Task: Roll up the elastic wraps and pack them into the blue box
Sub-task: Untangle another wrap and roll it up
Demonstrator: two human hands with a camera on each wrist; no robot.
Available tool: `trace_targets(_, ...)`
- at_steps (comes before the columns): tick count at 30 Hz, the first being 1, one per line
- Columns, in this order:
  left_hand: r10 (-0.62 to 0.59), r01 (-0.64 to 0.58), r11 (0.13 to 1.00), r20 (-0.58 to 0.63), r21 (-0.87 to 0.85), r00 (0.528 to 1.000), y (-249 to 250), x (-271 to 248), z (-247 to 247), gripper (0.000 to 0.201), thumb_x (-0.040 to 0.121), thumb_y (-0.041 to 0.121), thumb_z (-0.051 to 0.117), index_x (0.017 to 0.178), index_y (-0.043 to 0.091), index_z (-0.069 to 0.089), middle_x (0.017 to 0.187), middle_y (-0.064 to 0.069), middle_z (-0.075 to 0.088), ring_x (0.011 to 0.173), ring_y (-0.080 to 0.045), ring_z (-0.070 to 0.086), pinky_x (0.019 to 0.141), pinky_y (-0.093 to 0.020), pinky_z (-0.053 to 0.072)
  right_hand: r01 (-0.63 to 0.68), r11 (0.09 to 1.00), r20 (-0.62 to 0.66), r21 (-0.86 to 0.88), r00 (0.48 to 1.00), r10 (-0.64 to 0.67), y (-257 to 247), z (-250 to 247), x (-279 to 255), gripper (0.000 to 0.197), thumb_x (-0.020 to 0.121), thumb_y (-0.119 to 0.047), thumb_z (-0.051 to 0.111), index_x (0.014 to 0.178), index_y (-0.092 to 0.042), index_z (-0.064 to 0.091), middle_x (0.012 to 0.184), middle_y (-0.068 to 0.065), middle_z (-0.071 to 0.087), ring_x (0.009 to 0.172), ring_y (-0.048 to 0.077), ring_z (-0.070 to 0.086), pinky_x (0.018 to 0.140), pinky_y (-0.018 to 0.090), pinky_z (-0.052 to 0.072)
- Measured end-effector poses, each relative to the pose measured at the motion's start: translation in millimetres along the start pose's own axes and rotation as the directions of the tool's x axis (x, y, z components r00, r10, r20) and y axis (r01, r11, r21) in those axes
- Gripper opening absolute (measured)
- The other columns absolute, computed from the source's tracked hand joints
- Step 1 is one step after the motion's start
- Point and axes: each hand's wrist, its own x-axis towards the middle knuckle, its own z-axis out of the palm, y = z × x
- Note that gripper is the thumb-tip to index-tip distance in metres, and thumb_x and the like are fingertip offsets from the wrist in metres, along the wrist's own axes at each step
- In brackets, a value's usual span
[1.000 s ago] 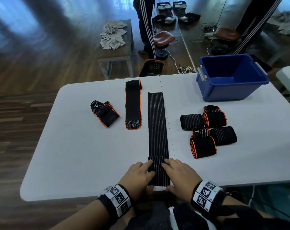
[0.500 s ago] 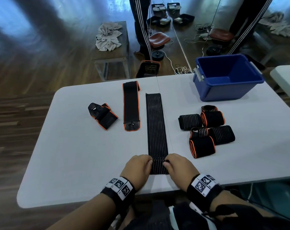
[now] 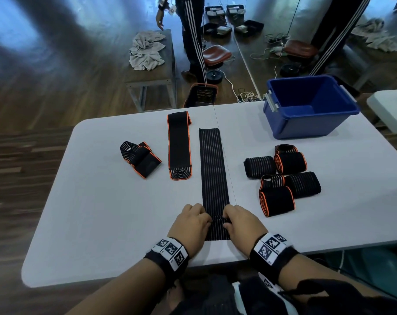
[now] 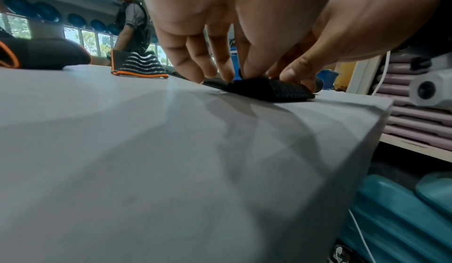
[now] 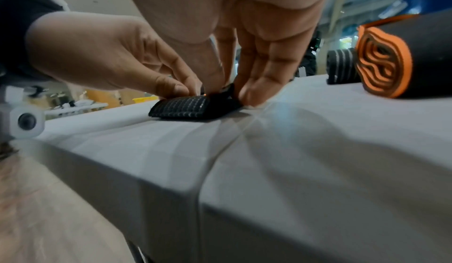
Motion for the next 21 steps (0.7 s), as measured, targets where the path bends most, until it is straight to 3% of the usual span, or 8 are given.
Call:
trace_targets(3,0.035,-0.036,0.995,0.016,0.095,0.999,2.0,-5.8,-0.1,0.032,0.098,0.04,0.046,0.108,0.025,0.072,0.116,0.007,0.055,0.101,-0.019,0.047,0.085,-0.035,0.05,0.06,0.987,0.051,-0.152,0.997,-0.052,0.6,5.7,-0.9,0.02,0.098,-0.019,0.048,0.115,-0.019,0.058,0.117,0.0,0.052,0.107,0.022,0.051,0.086,0.035,0.05)
trace_targets(6,0.06,-0.069,0.993,0.093,0.1,0.994,0.1,-17.6,3.6,0.051,0.089,0.053,0.054,0.128,0.022,0.063,0.13,0.007,0.053,0.11,-0.02,0.049,0.093,-0.035,0.048,0.079,0.975,0.078,-0.207,0.995,-0.064,3.7,7.9,-8.3,0.039,0.097,-0.035,0.052,0.134,-0.022,0.055,0.147,-0.003,0.039,0.123,0.024,0.043,0.096,0.037,0.049)
trace_targets(8,0.07,-0.083,0.99,0.112,0.111,0.991,-5.4,-25.3,8.0,0.058,0.085,0.048,0.06,0.136,0.021,0.057,0.136,0.006,0.053,0.11,-0.022,0.053,0.092,-0.036,0.052,0.098,0.969,0.12,-0.225,0.99,-0.072,7.8,8.2,-12.6,0.059,0.093,-0.044,0.058,0.146,-0.022,0.043,0.158,-0.006,0.026,0.13,0.024,0.037,0.101,0.038,0.046)
trace_targets(10,0.084,-0.091,0.992,0.087,0.082,0.993,-9.7,-30.0,11.7,0.054,0.08,0.038,0.066,0.132,0.021,0.06,0.132,0.006,0.059,0.1,-0.021,0.058,0.081,-0.036,0.057,0.116,0.959,0.134,-0.259,0.988,-0.083,9.8,8.2,-14.0,0.066,0.091,-0.043,0.061,0.149,-0.024,0.036,0.158,-0.006,0.025,0.13,0.023,0.036,0.101,0.037,0.045)
trace_targets(14,0.087,-0.089,0.995,0.037,0.039,0.995,-8.6,-29.7,10.9,0.056,0.074,0.029,0.071,0.128,0.021,0.064,0.127,0.007,0.067,0.087,-0.019,0.059,0.072,-0.034,0.058,0.119,0.954,0.086,-0.275,0.991,-0.098,9.3,9.2,-16.3,0.061,0.093,-0.038,0.06,0.148,-0.024,0.038,0.158,-0.003,0.023,0.129,0.024,0.036,0.099,0.038,0.045)
trace_targets(21,0.056,-0.054,0.997,-0.029,0.056,0.998,-5.9,-26.3,9.0,0.05,0.069,0.022,0.063,0.118,0.018,0.071,0.124,0.003,0.07,0.084,-0.022,0.061,0.064,-0.035,0.058,0.147,0.974,0.09,-0.175,0.987,-0.133,8.3,10.0,-13.0,0.049,0.102,-0.033,0.046,0.147,-0.017,0.037,0.146,-0.003,0.039,0.125,0.02,0.044,0.101,0.034,0.045)
